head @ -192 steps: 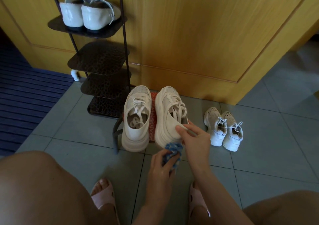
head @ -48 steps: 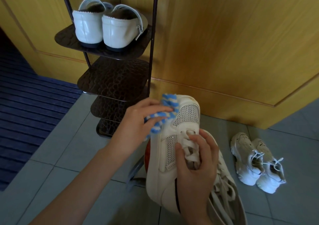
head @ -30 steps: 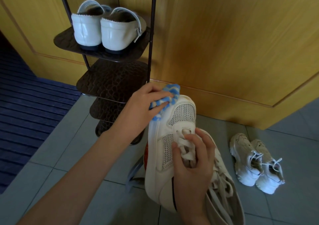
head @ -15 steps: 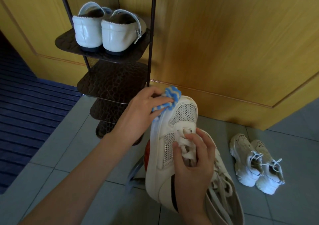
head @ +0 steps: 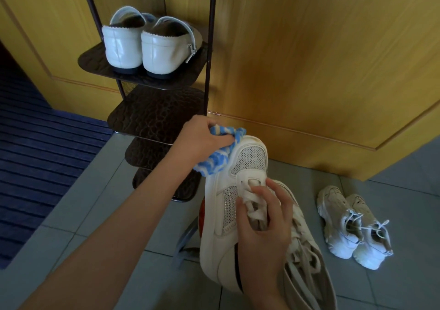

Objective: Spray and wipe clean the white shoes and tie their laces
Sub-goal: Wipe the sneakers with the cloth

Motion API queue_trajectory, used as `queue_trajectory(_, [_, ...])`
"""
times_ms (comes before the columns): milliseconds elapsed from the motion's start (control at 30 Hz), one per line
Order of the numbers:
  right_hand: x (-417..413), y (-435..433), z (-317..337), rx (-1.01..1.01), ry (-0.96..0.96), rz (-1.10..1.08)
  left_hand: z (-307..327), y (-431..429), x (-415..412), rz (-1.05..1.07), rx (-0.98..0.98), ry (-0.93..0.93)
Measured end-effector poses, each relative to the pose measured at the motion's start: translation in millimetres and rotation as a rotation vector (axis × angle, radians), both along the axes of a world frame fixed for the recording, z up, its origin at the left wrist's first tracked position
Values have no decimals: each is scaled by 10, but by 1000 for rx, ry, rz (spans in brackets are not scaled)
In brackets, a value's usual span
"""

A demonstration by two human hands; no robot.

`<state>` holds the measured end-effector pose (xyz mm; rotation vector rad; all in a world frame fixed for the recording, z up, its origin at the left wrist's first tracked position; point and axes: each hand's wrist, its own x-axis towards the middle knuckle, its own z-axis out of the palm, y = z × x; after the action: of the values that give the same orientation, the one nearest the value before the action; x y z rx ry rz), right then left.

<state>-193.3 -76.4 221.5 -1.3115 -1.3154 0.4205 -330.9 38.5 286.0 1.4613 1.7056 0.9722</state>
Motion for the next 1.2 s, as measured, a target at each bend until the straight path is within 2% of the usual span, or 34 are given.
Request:
queue_trajectory(133, [-36,-2,2,-26,6,9,-145,-169,-68,79,-2,-126])
queue_trajectory(433, [-99,76,18,-127,-42,17,-548,-519,-221,123,-76,-151])
queue_trajectory(633, [-119,89,-60,-330,-284,92,-860,-665,-295,127,-243,-195])
queue_trajectory(867, [-70,56,-93,-386,-353,117,-1035,-614,-228,157,-228,-275])
queue_trajectory(1067, [28,179,-101,-493,-403,132,-1137,-285,-154,106,-193,-190])
queue_trajectory(1200, [32,195,-113,-497,-413,139,-1132,-81,-208,39,-211,-122])
